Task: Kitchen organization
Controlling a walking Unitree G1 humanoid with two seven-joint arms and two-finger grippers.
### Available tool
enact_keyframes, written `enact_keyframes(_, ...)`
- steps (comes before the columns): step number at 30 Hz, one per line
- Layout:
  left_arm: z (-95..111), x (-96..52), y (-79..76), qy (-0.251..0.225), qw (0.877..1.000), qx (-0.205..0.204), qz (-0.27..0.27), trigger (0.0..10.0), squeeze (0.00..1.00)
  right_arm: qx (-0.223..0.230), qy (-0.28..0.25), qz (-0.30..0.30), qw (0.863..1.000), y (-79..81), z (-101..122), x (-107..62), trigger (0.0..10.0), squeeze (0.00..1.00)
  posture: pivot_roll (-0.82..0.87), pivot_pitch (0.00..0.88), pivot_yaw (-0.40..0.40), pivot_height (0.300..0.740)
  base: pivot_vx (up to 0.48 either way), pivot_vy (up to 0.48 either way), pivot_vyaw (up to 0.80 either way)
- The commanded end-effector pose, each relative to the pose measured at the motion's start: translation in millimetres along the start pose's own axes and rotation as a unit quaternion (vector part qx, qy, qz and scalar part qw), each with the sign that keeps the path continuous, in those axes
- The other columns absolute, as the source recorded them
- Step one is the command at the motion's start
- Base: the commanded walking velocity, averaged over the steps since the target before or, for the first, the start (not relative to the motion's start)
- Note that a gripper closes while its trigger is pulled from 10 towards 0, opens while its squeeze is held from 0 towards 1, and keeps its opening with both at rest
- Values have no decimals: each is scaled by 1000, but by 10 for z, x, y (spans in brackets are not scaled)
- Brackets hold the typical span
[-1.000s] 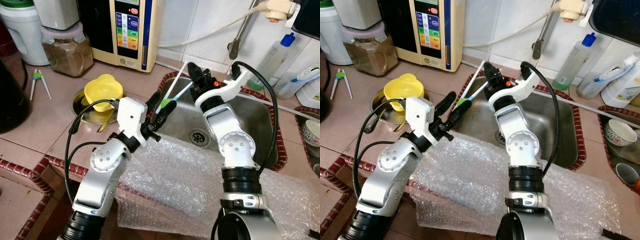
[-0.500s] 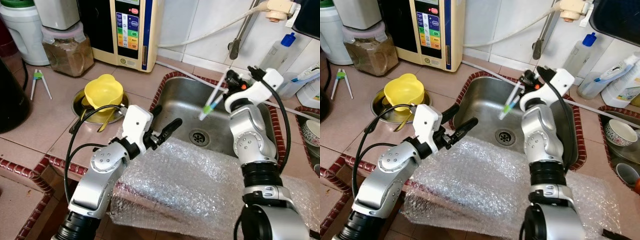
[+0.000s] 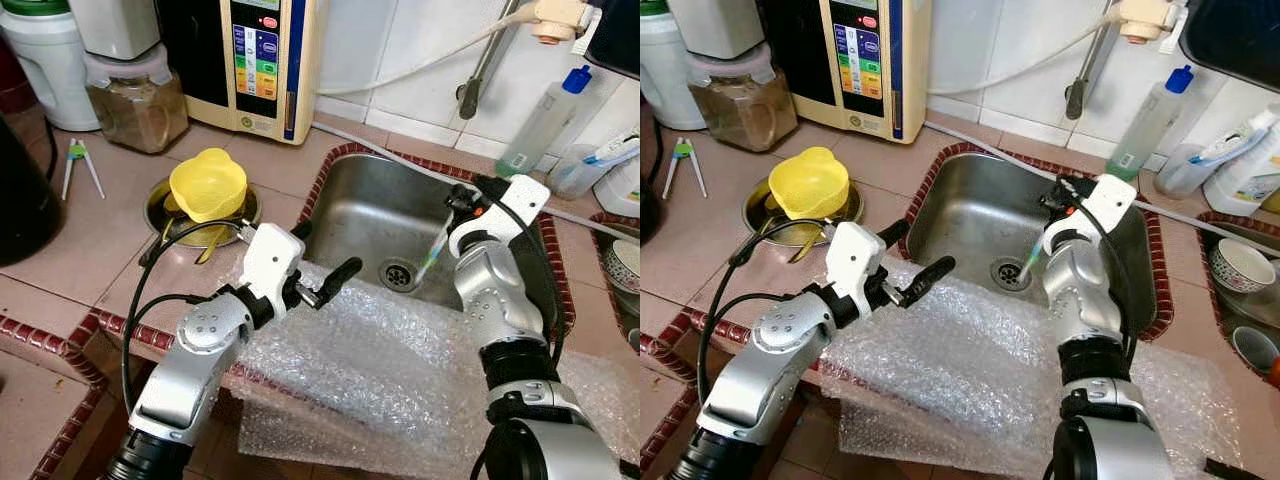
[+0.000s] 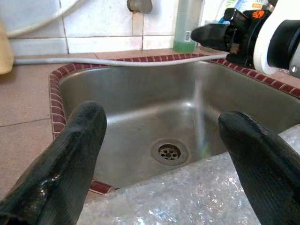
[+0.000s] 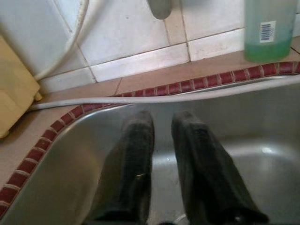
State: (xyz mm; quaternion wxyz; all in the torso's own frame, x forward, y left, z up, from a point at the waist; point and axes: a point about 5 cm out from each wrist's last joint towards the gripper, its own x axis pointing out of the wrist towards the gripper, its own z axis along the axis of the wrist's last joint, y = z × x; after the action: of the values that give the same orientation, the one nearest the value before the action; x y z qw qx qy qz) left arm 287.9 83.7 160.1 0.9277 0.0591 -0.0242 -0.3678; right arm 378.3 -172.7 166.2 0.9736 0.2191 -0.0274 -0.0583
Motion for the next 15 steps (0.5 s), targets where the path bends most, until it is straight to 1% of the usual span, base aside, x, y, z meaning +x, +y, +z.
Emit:
enact_keyframes(1,-22,17,-45,7,1000,4,-11,10000,1000,-4,-2,6,1000,-5,0,-5,10000,1000,113,122,-102,740,0,0,0)
enact_keyframes(3,-29,17,-54,8,1000,1,-12,10000,1000,-15,-1,23,1000,53,-8,-7,10000,1000,112,122,-104,740,0,0,0)
enact_keyframes(4,-31,17,-56,8,1000,1,-12,10000,1000,-10,0,28,1000,70,-14,-8,10000,1000,112,122,-104,740,0,0,0)
enact_keyframes(5,-32,17,-57,8,1000,1,-12,10000,1000,-6,1,30,1000,79,-17,-9,10000,1000,112,122,-104,740,0,0,0)
enact_keyframes(8,-32,15,-59,7,1000,4,-10,10000,1000,-14,7,33,999,105,-42,-10,10000,1000,112,122,-104,740,0,0,0)
enact_keyframes(10,-1,17,-24,-4,1000,10,9,10000,1000,-5,10,35,999,119,-54,-13,10000,1000,112,119,-105,740,0,0,0)
enact_keyframes(11,63,24,102,-22,997,23,64,10000,1000,10,14,49,999,161,-53,-23,10000,1000,112,119,-105,740,0,0,0)
enact_keyframes(12,78,24,134,-26,996,25,77,10000,1000,14,15,53,998,172,-51,-25,10000,1000,112,119,-105,740,0,0,0)
enact_keyframes(13,78,24,134,-26,996,25,77,10000,1000,14,15,53,998,172,-51,-25,10000,1000,112,119,-105,740,0,0,0)
enact_keyframes(14,158,18,258,-46,991,38,119,10000,1000,14,7,82,997,239,-28,-46,10000,1000,112,120,-104,740,0,0,0)
enact_keyframes(15,203,11,335,-57,987,38,143,10000,1000,8,3,97,995,281,-17,-62,10000,1000,110,120,-105,740,0,0,0)
